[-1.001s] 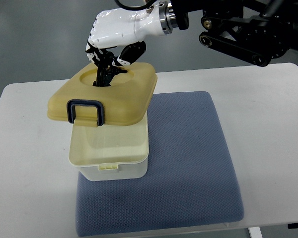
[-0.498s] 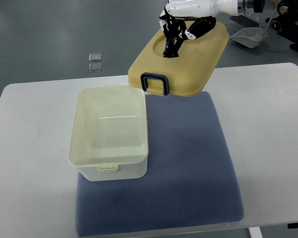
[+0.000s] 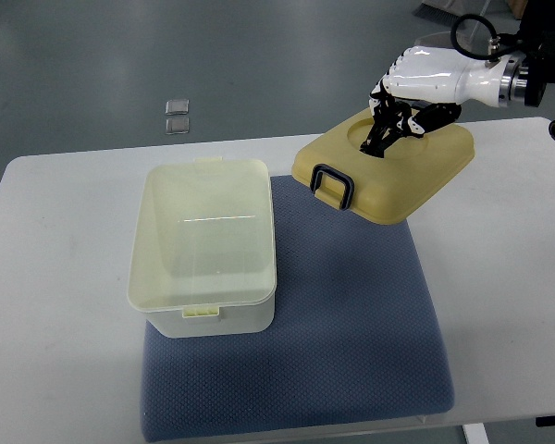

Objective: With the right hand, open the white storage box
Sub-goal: 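Carry the lid beside the box and lower it onto the cushion, then open the right hand fingers to release the lid handle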

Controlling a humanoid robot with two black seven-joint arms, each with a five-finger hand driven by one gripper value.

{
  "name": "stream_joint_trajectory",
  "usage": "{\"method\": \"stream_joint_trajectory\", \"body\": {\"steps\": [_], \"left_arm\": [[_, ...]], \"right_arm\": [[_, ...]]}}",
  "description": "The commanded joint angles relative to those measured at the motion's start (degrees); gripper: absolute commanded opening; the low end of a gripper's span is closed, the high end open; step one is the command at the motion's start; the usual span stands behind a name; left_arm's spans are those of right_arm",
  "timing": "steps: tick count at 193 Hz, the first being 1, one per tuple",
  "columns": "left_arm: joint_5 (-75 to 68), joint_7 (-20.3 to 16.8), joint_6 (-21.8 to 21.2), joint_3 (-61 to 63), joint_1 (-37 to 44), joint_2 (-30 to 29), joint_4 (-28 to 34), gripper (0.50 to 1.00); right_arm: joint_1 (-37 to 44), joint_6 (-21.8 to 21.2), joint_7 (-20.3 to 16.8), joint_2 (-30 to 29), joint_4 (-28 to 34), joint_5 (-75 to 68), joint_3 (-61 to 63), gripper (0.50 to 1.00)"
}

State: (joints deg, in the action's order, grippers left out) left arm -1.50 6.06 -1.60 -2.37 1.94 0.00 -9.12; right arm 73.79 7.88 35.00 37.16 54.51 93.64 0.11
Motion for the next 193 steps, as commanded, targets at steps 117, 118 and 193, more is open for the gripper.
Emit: {"method": "stream_joint_trajectory", "body": {"steps": [117, 118, 193], "left_arm": [[0.0, 0.0, 0.0, 0.0, 0.0, 0.0, 0.0, 1.0], [0.0, 0.0, 0.0, 0.0, 0.0, 0.0, 0.0, 1.0], [0.0, 0.0, 0.0, 0.0, 0.0, 0.0, 0.0, 1.0]], "right_arm": [[-9.0, 4.3, 0.0, -4.6, -1.0, -0.3, 0.4, 0.903], [-9.0, 4.3, 0.0, -4.6, -1.0, -0.3, 0.4, 0.903], [-7.3, -1.7, 0.0, -3.7, -0.5, -0.8, 1.3, 0.926]]}}
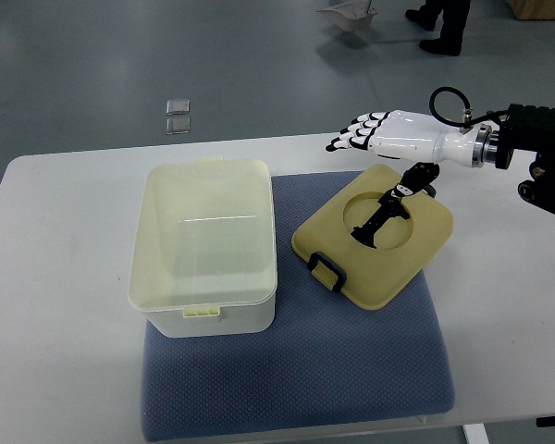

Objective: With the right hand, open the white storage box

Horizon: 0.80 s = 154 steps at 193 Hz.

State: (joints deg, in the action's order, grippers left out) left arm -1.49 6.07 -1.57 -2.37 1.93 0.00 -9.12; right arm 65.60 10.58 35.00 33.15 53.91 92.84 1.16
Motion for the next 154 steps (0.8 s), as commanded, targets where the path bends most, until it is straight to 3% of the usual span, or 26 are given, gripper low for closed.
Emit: {"method": "stream_joint_trajectory", "body": {"steps": [1, 24, 56, 88, 112, 154], "left_arm": [[0.0, 0.0, 0.0, 0.0, 0.0, 0.0, 0.0, 1.0], [0.0, 0.0, 0.0, 0.0, 0.0, 0.0, 0.0, 1.0], [0.0, 0.0, 0.0, 0.0, 0.0, 0.0, 0.0, 1.0], [0.0, 0.0, 0.0, 0.0, 0.0, 0.0, 0.0, 1.0], [0.0, 0.0, 0.0, 0.0, 0.0, 0.0, 0.0, 1.0], [0.0, 0.0, 0.0, 0.0, 0.0, 0.0, 0.0, 1.0]], "right_arm": [[0.8, -4.4, 0.0, 0.3, 0.1, 0.0, 0.2, 0.926], [2.9, -13.7, 0.0, 1.3, 1.2, -3.0, 1.7, 0.926], [2.6, -25.9, 0.0, 1.4, 1.5, -18.0, 7.9, 0.926], [0.9, -28.8, 0.0, 0.5, 1.0, -37.6, 9.1, 0.93], [-2.2, -28.1, -12.6, -1.9, -0.4, -60.2, 10.4, 0.93], [-4.5, -28.0, -21.5, -6.2, -3.9, -86.5, 13.5, 0.93]]}}
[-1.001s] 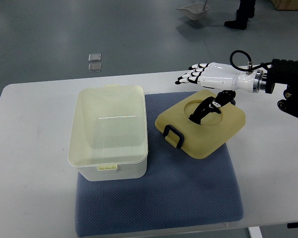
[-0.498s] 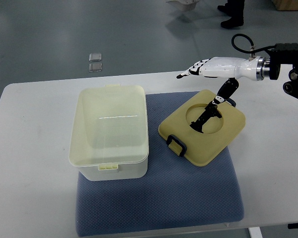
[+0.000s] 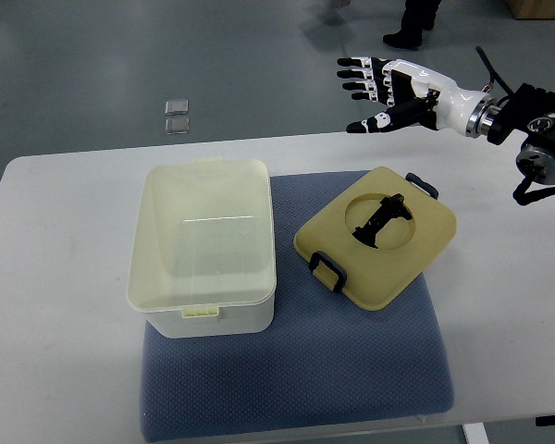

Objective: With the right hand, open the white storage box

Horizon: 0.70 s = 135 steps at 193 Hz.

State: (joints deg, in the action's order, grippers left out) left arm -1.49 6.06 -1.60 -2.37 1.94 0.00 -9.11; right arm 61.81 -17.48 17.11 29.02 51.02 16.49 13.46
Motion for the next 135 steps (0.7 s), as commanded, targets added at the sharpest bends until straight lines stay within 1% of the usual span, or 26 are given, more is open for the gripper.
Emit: {"method": "stream_joint_trajectory", "body": {"steps": [1, 28, 57, 75, 94, 135], "left_arm": [[0.0, 0.0, 0.0, 0.0, 0.0, 0.0, 0.0, 1.0], [0.0, 0.0, 0.0, 0.0, 0.0, 0.0, 0.0, 1.0], [0.0, 0.0, 0.0, 0.0, 0.0, 0.0, 0.0, 1.0], [0.0, 0.0, 0.0, 0.0, 0.0, 0.0, 0.0, 1.0], [0.0, 0.0, 0.0, 0.0, 0.0, 0.0, 0.0, 1.0], [0.0, 0.0, 0.0, 0.0, 0.0, 0.0, 0.0, 1.0]], "right_arm": [[-0.7, 0.1, -3.7, -2.0, -1.0, -10.2, 1.2, 0.93], [-1.8, 0.2, -8.8, -5.5, -3.5, -23.6, 2.6, 0.93], [-3.7, 1.0, -12.3, -7.5, -4.7, -36.7, 4.6, 0.93], [-4.1, 2.4, -12.5, -7.6, -4.7, -41.9, 4.6, 0.93], [-5.0, 3.7, -12.5, -7.6, -4.8, -43.7, 4.6, 0.93], [-7.1, 3.3, -11.7, -7.7, -4.9, -42.8, 6.0, 0.93]]}}
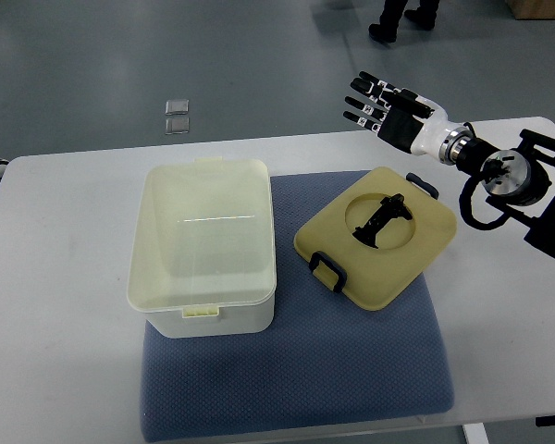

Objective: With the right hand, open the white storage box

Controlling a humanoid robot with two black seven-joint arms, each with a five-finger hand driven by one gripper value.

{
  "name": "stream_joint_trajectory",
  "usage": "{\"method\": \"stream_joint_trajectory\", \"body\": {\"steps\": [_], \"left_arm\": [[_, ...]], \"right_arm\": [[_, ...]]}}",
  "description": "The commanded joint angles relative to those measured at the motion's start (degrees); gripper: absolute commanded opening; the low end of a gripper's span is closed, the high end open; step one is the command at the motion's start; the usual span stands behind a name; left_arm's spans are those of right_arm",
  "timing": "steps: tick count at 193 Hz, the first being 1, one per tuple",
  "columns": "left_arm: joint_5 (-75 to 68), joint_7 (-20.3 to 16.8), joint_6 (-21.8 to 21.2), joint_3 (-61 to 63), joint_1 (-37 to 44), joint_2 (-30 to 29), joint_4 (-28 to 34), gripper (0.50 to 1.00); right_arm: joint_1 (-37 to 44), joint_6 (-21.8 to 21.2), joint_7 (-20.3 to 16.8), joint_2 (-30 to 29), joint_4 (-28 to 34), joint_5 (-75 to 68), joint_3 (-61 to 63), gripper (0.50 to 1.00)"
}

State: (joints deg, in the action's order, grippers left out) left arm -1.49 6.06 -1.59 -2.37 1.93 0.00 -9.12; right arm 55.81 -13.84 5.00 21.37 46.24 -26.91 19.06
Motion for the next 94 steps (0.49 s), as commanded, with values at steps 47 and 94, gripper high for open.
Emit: {"method": "stream_joint_trajectory", "body": {"steps": [47, 94], "left_arm": [[0.0, 0.0, 0.0, 0.0, 0.0, 0.0, 0.1, 1.0], [0.0, 0.0, 0.0, 0.0, 0.0, 0.0, 0.1, 1.0]], "right_arm": [[-2.0, -0.7, 0.5, 0.0, -0.3, 0.9, 0.4, 0.932], [-3.2, -0.7, 0.5, 0.0, -0.3, 1.1, 0.4, 0.932]]}}
